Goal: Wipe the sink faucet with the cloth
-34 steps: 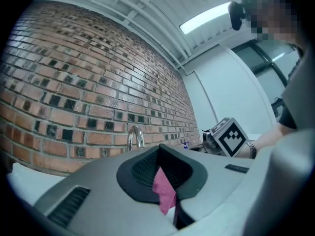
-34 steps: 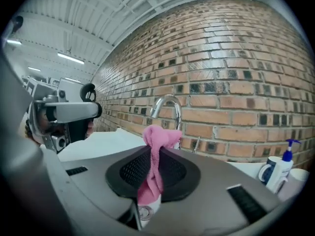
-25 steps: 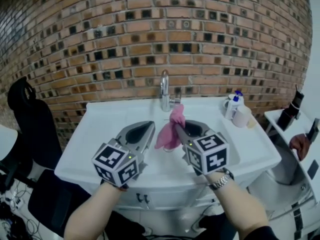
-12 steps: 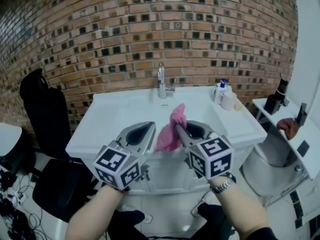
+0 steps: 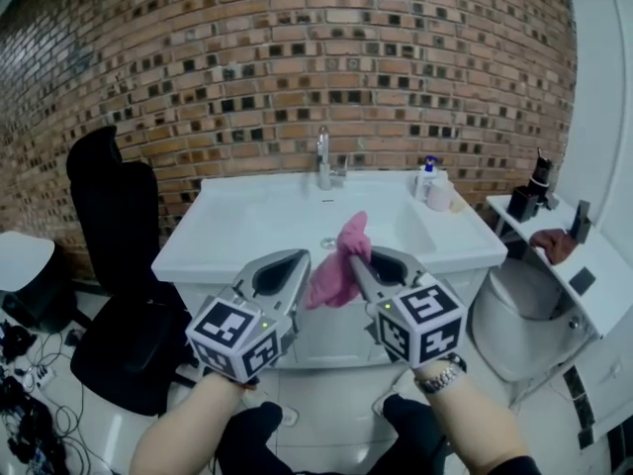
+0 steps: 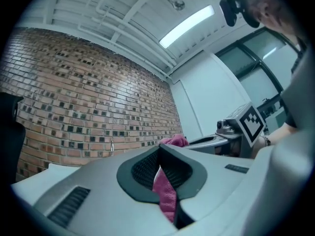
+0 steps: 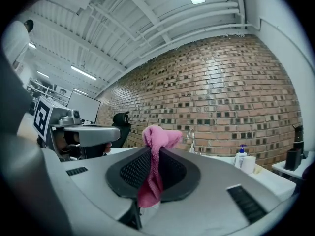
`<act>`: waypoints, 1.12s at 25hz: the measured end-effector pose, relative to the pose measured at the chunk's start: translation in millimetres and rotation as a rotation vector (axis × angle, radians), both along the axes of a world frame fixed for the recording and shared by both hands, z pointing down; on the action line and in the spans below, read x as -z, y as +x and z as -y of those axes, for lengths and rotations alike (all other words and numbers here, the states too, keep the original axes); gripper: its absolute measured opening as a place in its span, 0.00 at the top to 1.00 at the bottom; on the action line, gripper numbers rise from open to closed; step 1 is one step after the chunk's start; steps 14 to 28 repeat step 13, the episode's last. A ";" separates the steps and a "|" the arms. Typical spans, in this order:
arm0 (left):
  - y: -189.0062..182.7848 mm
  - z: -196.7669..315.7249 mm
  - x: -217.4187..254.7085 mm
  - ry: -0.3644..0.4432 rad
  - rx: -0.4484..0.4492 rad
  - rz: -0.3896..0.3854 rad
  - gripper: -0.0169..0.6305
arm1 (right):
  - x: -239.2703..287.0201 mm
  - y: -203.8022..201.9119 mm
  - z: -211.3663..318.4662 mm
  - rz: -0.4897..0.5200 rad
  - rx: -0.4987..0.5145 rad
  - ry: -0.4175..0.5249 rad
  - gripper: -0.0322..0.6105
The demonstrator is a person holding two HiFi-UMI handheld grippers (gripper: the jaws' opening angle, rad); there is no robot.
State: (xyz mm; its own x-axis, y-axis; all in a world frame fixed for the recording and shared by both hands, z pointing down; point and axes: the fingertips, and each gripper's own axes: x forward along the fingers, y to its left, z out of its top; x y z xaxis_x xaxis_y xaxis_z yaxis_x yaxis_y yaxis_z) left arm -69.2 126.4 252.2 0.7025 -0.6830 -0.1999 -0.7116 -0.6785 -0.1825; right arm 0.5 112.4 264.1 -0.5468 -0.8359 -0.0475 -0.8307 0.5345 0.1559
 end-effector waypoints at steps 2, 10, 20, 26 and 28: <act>-1.7 -15.3 -1.6 0.004 0.006 0.000 0.97 | -2.1 -2.4 -17.1 0.002 0.010 0.005 0.88; -4.7 -62.8 -11.7 0.005 0.032 0.002 0.97 | -8.8 -4.7 -68.2 0.007 0.030 0.024 0.88; -4.0 -77.6 -14.3 0.005 0.039 0.004 0.97 | -10.2 -2.6 -83.5 0.010 0.026 0.028 0.88; -4.0 -77.6 -14.3 0.005 0.039 0.004 0.97 | -10.2 -2.6 -83.5 0.010 0.026 0.028 0.88; -4.0 -77.6 -14.3 0.005 0.039 0.004 0.97 | -10.2 -2.6 -83.5 0.010 0.026 0.028 0.88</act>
